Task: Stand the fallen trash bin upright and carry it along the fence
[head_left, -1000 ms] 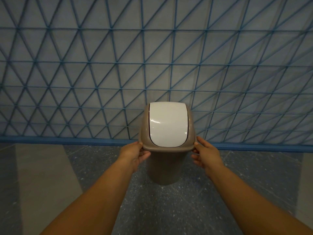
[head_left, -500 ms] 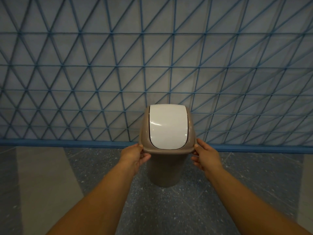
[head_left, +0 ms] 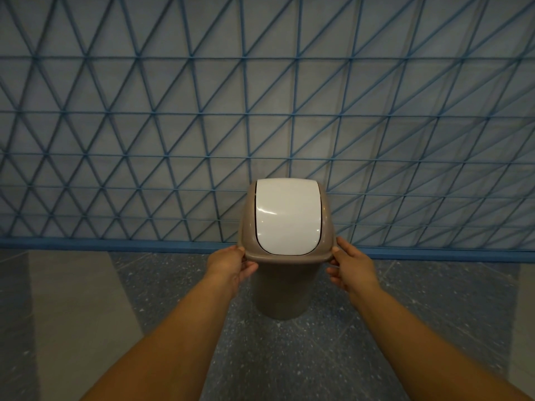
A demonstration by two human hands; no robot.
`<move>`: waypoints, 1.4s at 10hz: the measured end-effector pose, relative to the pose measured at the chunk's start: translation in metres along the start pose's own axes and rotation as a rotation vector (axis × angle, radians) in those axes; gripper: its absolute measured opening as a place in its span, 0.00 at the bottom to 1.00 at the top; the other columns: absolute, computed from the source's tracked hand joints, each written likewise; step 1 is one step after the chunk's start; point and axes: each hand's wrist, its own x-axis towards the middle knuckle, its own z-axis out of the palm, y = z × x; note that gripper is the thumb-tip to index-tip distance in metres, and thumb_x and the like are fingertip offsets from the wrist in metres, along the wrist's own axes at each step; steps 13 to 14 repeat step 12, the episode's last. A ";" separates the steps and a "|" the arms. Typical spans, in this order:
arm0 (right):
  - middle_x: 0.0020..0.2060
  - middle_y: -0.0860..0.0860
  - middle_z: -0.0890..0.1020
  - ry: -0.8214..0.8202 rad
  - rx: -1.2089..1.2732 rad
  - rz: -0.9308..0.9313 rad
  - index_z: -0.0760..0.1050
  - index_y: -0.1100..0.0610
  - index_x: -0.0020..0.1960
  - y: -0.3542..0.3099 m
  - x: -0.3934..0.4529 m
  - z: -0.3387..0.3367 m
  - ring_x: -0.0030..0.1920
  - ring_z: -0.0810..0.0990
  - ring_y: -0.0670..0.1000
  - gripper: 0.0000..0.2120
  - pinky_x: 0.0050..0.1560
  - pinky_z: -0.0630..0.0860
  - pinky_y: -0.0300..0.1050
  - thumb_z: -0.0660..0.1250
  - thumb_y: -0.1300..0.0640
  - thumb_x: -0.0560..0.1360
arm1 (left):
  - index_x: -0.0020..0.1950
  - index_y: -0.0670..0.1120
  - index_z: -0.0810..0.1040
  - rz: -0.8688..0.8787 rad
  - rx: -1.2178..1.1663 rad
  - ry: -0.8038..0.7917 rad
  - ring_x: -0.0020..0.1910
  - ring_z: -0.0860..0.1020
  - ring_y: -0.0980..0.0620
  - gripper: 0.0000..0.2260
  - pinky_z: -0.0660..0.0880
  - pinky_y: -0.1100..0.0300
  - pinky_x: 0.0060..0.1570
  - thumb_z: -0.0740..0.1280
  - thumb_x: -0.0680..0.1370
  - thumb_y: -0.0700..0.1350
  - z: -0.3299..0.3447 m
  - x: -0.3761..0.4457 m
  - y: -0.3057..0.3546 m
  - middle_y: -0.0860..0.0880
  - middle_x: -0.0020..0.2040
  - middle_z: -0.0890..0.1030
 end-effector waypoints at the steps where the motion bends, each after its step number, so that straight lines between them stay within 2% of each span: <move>1: 0.36 0.52 0.77 -0.003 0.006 0.005 0.68 0.50 0.70 0.000 0.000 -0.001 0.33 0.72 0.49 0.20 0.33 0.73 0.42 0.61 0.57 0.78 | 0.63 0.39 0.75 -0.004 -0.009 0.013 0.37 0.78 0.50 0.13 0.76 0.55 0.42 0.61 0.79 0.37 0.001 -0.001 0.000 0.43 0.40 0.79; 5: 0.36 0.53 0.77 -0.055 -0.071 -0.009 0.67 0.51 0.70 -0.002 0.002 -0.007 0.34 0.74 0.50 0.20 0.36 0.74 0.44 0.61 0.56 0.78 | 0.63 0.39 0.75 0.013 -0.009 0.029 0.37 0.78 0.50 0.13 0.77 0.54 0.47 0.62 0.79 0.37 0.002 -0.009 0.001 0.43 0.39 0.79; 6: 0.36 0.53 0.78 -0.066 -0.100 -0.012 0.67 0.51 0.70 -0.002 0.003 -0.010 0.35 0.75 0.50 0.20 0.37 0.75 0.44 0.62 0.56 0.78 | 0.61 0.40 0.76 0.010 0.043 0.036 0.37 0.78 0.51 0.12 0.78 0.56 0.42 0.63 0.78 0.38 0.000 -0.012 0.002 0.43 0.41 0.80; 7: 0.44 0.55 0.81 -0.045 -0.155 -0.021 0.65 0.53 0.71 -0.002 0.003 -0.012 0.40 0.77 0.51 0.23 0.43 0.77 0.47 0.63 0.55 0.77 | 0.57 0.41 0.77 0.036 0.127 0.043 0.39 0.76 0.49 0.09 0.77 0.58 0.35 0.63 0.78 0.37 -0.003 -0.019 0.006 0.42 0.43 0.79; 8: 0.65 0.59 0.75 -0.051 -0.264 -0.057 0.64 0.56 0.72 -0.005 0.000 -0.016 0.62 0.75 0.58 0.24 0.65 0.71 0.57 0.62 0.54 0.77 | 0.64 0.40 0.73 0.023 0.221 0.003 0.46 0.76 0.46 0.15 0.75 0.54 0.47 0.62 0.78 0.38 -0.006 -0.028 0.014 0.46 0.40 0.77; 9: 0.69 0.59 0.72 -0.068 -0.360 -0.093 0.65 0.57 0.72 -0.017 -0.009 -0.020 0.65 0.71 0.57 0.22 0.70 0.66 0.59 0.59 0.54 0.79 | 0.64 0.40 0.74 -0.044 0.367 -0.106 0.52 0.75 0.46 0.15 0.73 0.51 0.56 0.64 0.77 0.41 -0.009 -0.041 0.024 0.45 0.47 0.77; 10: 0.71 0.59 0.69 -0.082 -0.446 -0.170 0.65 0.60 0.71 -0.028 -0.014 -0.020 0.68 0.68 0.58 0.22 0.70 0.62 0.53 0.57 0.54 0.79 | 0.62 0.41 0.74 -0.095 0.413 -0.208 0.50 0.75 0.49 0.14 0.71 0.51 0.57 0.61 0.77 0.40 -0.012 -0.049 0.032 0.47 0.45 0.78; 11: 0.73 0.57 0.66 -0.119 -0.500 -0.211 0.62 0.58 0.73 -0.044 -0.025 -0.019 0.72 0.64 0.57 0.23 0.71 0.59 0.50 0.57 0.52 0.80 | 0.56 0.44 0.75 -0.113 0.497 -0.239 0.48 0.75 0.50 0.09 0.70 0.51 0.56 0.61 0.77 0.41 -0.015 -0.058 0.038 0.49 0.43 0.77; 12: 0.71 0.57 0.69 -0.145 -0.577 -0.261 0.64 0.57 0.72 -0.060 -0.034 -0.017 0.69 0.68 0.56 0.22 0.67 0.63 0.46 0.56 0.52 0.80 | 0.46 0.46 0.74 -0.065 0.597 -0.235 0.43 0.73 0.52 0.02 0.71 0.56 0.44 0.63 0.76 0.41 -0.013 -0.071 0.045 0.51 0.40 0.73; 14: 0.71 0.57 0.69 -0.145 -0.577 -0.261 0.64 0.57 0.72 -0.060 -0.034 -0.017 0.69 0.68 0.56 0.22 0.67 0.63 0.46 0.56 0.52 0.80 | 0.46 0.46 0.74 -0.065 0.597 -0.235 0.43 0.73 0.52 0.02 0.71 0.56 0.44 0.63 0.76 0.41 -0.013 -0.071 0.045 0.51 0.40 0.73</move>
